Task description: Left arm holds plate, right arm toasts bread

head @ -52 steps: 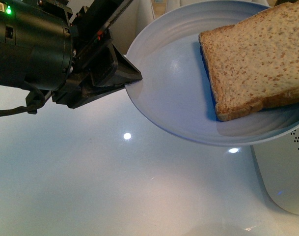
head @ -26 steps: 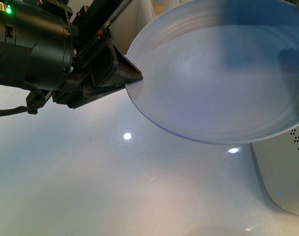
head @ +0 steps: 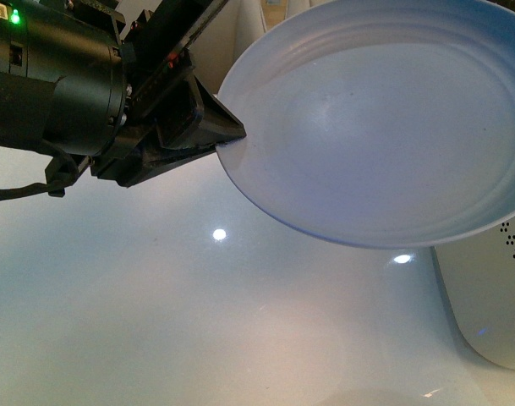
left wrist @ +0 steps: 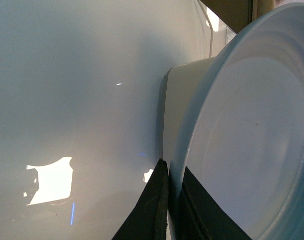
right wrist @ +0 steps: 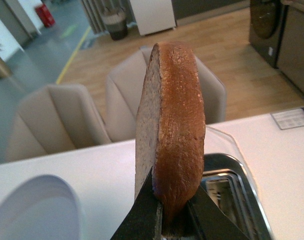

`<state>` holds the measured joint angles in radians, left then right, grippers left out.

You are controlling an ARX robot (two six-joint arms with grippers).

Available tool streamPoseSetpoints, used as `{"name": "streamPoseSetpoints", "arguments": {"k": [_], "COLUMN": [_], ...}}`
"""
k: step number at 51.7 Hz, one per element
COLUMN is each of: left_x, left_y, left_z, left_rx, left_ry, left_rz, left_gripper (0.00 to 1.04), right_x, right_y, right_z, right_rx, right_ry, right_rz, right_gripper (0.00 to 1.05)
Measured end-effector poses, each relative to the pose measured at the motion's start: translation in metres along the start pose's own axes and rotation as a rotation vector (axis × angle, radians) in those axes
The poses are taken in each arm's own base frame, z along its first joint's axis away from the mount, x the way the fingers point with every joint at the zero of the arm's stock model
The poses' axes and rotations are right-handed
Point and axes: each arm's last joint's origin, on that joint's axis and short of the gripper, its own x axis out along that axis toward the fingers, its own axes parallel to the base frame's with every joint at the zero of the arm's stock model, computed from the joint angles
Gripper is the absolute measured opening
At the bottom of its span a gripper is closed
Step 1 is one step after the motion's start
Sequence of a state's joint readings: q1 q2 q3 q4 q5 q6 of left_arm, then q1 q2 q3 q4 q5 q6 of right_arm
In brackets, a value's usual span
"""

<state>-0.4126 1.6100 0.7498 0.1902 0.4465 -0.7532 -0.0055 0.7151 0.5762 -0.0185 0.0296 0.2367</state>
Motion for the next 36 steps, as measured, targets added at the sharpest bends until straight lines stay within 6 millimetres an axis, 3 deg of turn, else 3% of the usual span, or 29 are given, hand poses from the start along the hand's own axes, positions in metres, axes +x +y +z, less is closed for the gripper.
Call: {"name": "streamPoseSetpoints", "arguments": {"k": [10,36], "left_x": [0.000,0.000], "left_y": [0.000,0.000], "left_z": [0.000,0.000], "left_rx": [0.000,0.000], "left_ry": [0.000,0.000], "left_rz": [0.000,0.000], "left_gripper": [0.03,0.03], "right_x": [0.015,0.044], "right_y": [-0.007,-0.005], "right_z": [-0.025,-0.058], "right_rx": [-0.134,-0.264], "right_ry": [0.077,0.175], "right_rz": [-0.084,-0.112], "right_gripper": [0.03,0.03]}}
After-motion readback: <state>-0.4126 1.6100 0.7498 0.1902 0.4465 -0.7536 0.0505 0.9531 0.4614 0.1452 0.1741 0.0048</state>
